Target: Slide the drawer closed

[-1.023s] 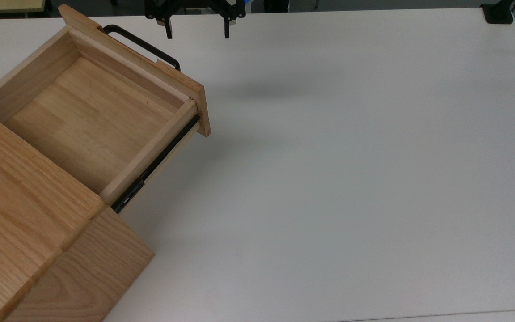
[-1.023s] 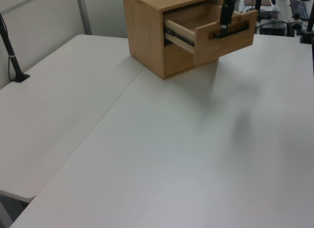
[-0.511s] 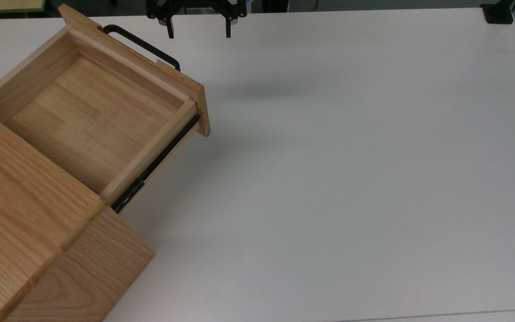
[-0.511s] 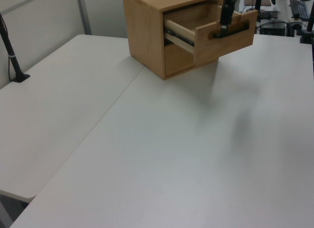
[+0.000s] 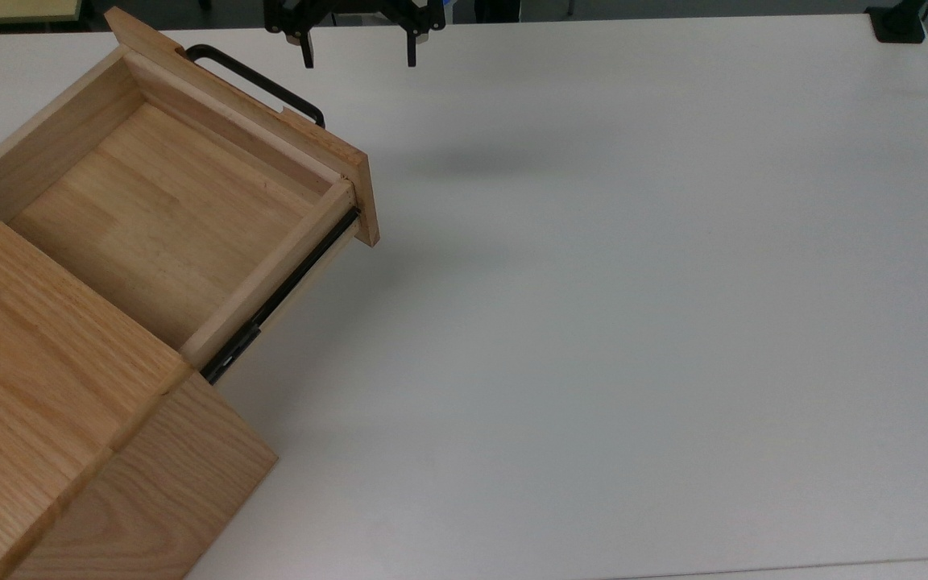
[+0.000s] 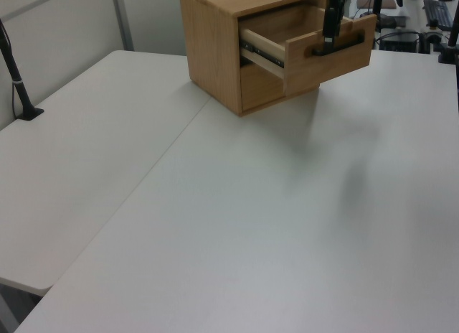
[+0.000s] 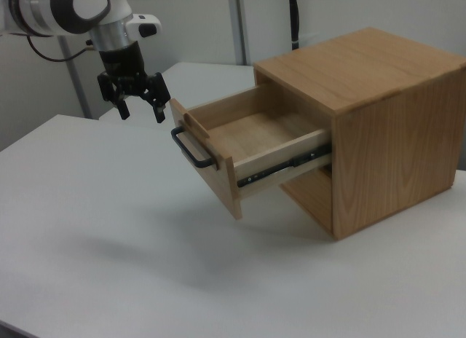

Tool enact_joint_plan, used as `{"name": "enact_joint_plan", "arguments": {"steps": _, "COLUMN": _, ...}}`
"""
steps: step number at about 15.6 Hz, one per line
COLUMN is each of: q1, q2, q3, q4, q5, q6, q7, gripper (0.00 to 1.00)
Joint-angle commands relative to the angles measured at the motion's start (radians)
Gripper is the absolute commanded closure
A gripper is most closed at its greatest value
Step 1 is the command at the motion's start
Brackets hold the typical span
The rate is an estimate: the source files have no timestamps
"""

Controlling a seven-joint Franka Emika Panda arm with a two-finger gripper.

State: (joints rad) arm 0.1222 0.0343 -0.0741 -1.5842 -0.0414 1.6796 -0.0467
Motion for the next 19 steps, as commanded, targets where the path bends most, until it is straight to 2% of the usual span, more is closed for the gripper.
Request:
{"name": "enact_joint_plan", "arguments": {"steps": 1, "q1": 0.005, "q2": -0.008, "q3": -0.001, "q4": 0.012, "q5": 0.014, "q6": -0.035, "q7": 0.016, "gripper": 0.0}}
{"name": "enact_joint_plan", "arguments": {"steps": 8, "q1": 0.005, "q2": -0.01, "q3": -0.001, "q4": 0.01, "q5": 0.012, "q6": -0.037, "q7": 0.002, "gripper": 0.0}}
{"name": "enact_joint_plan", "arguments": {"steps": 15, "q1": -0.01, "q2": -0.033, "q3": -0.001, "q4": -0.008, "q5": 0.003, "q6": -0.084, "q7": -0.173, "gripper": 0.0}}
{"name": "enact_joint_plan", "arguments": {"steps": 19, "q1": -0.029, "q2": -0.057, "q3": -0.001, "q4": -0.026, "q5": -0.002, "q6": -0.144, "q7": -0.112, "gripper": 0.02}}
